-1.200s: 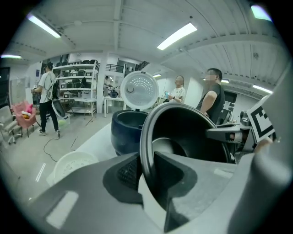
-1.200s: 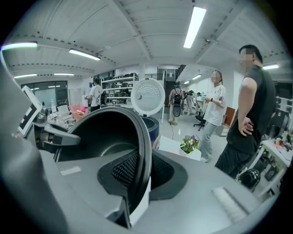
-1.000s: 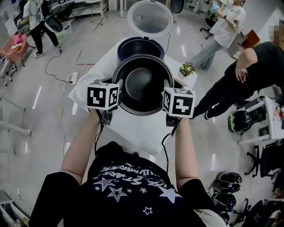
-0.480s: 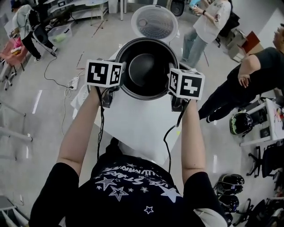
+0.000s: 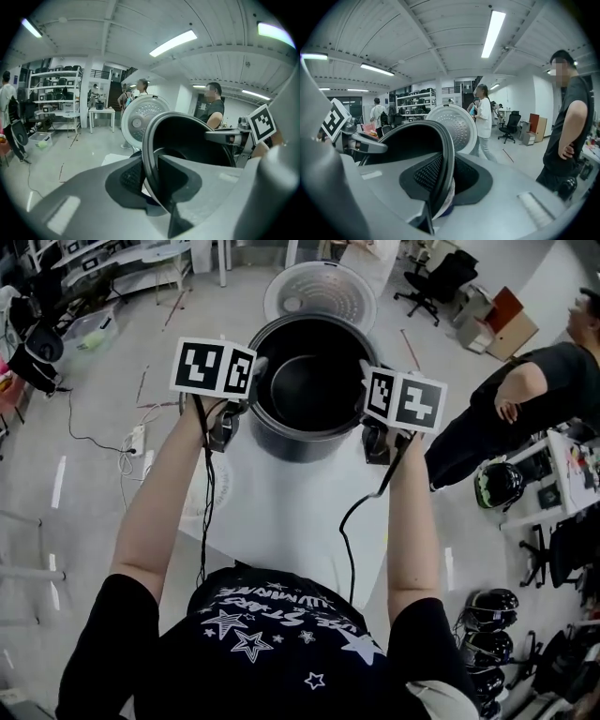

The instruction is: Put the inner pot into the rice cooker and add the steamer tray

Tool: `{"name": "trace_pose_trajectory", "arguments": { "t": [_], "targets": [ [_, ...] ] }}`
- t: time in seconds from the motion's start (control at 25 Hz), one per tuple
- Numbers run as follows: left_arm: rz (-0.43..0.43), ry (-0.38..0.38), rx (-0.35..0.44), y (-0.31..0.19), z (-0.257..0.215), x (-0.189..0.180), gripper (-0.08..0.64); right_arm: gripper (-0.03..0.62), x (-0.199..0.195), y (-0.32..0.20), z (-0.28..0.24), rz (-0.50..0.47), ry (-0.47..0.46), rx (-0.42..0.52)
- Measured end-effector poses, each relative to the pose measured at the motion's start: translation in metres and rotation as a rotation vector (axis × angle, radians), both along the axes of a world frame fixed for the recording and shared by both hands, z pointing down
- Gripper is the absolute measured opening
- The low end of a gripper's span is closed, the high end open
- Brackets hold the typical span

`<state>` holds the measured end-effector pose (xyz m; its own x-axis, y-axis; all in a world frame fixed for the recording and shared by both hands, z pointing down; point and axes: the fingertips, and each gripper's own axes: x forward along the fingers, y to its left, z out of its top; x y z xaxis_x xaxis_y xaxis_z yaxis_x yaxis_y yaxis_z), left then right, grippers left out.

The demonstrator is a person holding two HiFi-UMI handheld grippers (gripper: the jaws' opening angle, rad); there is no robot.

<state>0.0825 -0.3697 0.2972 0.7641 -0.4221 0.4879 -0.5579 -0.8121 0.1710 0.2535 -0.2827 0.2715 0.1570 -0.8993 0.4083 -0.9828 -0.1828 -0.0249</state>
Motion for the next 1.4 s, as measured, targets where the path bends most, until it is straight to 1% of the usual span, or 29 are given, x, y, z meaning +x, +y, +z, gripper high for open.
{"name": "trace_pose_trajectory", "arguments": {
  "t": [0.2, 0.32, 0.64, 0.8, 1.04, 1.24, 1.4],
  "targets": [
    [0.064, 0.009, -0.007, -0.028, -0.009, 0.013, 0.083, 0.083, 0.008, -0.020, -0.011, 0.040, 0.025, -0.006],
    [0.096, -0.005, -0.027, -0.044, -0.003, 0.021, 0.083, 0.083, 0.014, -0.032, -0.007, 0.062, 0.023, -0.032],
    [0.175, -0.088, -0.116, -0.066, 0.038, 0.042, 0.083, 0.083, 0.029, -0.047, 0.038, 0.108, -0.053, -0.134],
    [0.199, -0.118, -0.143, -0.073, 0.057, 0.048, 0.083, 0.083, 0.033, -0.052, 0.060, 0.122, -0.080, -0.174],
    [0.232, -0.177, -0.158, -0.070, 0.082, 0.058, 0.083, 0.083, 0.041, -0.046, 0.090, 0.140, -0.108, -0.232],
    [0.258, -0.243, -0.157, -0.071, 0.104, 0.067, 0.083, 0.083, 0.048, -0.046, 0.115, 0.141, -0.112, -0.280],
    [0.285, -0.291, -0.133, -0.069, 0.122, 0.070, 0.087, 0.084, 0.052, -0.044, 0.136, 0.152, -0.094, -0.310]
  ]
}}
